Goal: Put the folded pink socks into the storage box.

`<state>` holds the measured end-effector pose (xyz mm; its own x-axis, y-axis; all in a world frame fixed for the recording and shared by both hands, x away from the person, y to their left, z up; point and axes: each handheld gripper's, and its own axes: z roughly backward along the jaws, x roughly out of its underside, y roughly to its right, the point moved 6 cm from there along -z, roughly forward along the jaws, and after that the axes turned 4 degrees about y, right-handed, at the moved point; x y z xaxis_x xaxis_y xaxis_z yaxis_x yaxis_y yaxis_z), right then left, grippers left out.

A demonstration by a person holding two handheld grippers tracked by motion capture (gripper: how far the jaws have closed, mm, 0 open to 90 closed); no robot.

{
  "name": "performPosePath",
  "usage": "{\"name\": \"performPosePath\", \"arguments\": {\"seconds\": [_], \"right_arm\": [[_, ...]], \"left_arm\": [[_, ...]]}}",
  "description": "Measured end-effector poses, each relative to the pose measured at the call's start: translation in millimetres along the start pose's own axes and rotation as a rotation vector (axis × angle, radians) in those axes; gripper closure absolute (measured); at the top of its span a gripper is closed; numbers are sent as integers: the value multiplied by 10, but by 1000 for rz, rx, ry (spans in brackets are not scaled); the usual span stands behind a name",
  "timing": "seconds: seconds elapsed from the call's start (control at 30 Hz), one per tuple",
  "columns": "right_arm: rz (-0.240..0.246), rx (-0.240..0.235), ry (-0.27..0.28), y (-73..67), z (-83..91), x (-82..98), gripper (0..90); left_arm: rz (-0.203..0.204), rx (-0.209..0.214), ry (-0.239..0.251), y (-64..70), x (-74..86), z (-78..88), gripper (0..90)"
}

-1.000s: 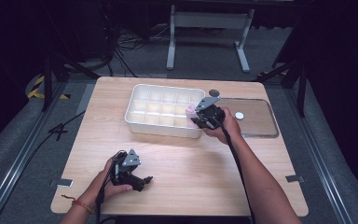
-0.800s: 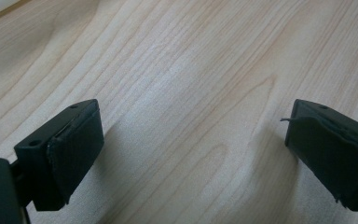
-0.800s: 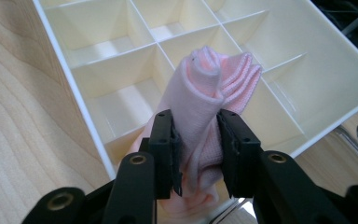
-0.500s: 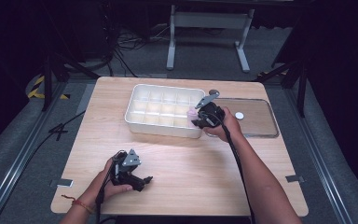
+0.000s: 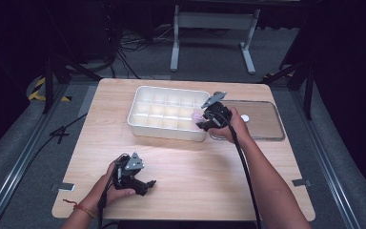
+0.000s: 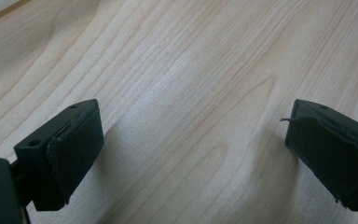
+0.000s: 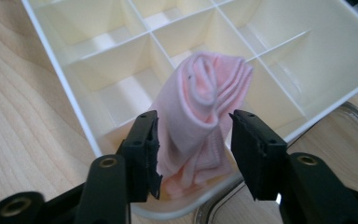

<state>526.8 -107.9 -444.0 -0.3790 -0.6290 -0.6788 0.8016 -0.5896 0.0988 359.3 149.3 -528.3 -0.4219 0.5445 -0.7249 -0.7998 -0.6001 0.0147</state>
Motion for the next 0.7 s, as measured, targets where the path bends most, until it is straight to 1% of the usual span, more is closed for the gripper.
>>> {"name": "performPosePath", "arguments": {"seconds": [0.07, 0.13, 0.17, 0.2, 0.27, 0.3, 0.33, 0.4, 0.43, 0.47, 0.53, 0.57, 0.6, 0.63, 0.67, 0.7], "right_arm": [[-17, -11, 16, 7, 28, -37, 477], [-11, -3, 32, 6, 46, -69, 474], [-9, -10, 31, 1, 44, -80, 468], [-20, -21, 27, -12, 36, -97, 473], [-18, -17, 26, -12, 29, -104, 480], [-19, -10, 21, -7, 19, -109, 492], [-23, -6, 17, -3, 6, -115, 538], [-21, -8, 15, -5, -11, -118, 573], [-23, -8, 5, -6, -25, -116, 602], [-15, -11, -2, -8, -43, -113, 633], [-2, -15, -15, -21, -77, -108, 655], [10, -9, -34, -28, -113, -92, 687], [10, -9, -34, -28, -113, -92, 687], [19, -13, -52, -30, -138, -76, 722], [19, -13, -52, -30, -138, -76, 722], [19, -19, -52, -32, -138, -73, 743]], "left_arm": [[0, 0, -1, 0, 0, 1, 44], [1, 0, -2, 0, 1, 2, 44], [0, 0, -1, 0, 0, 1, 44], [0, 0, -1, 0, 0, 1, 44], [0, 1, -1, 0, 0, 1, 44], [0, 0, -1, 1, 0, 1, 44], [0, 0, -1, 1, 0, 1, 44], [-1, 1, -2, 0, 0, 3, 44], [-1, 1, -3, 0, 0, 3, 44], [-1, 1, -3, 0, 0, 3, 44], [-1, 1, -3, 0, 1, 3, 44], [0, 1, -3, 1, 0, 3, 44], [-1, 1, -3, 1, 0, 3, 44], [-1, 1, -2, 0, 1, 3, 44], [-1, 1, -2, 0, 1, 3, 44], [-1, 1, -2, 0, 1, 3, 44]]}}
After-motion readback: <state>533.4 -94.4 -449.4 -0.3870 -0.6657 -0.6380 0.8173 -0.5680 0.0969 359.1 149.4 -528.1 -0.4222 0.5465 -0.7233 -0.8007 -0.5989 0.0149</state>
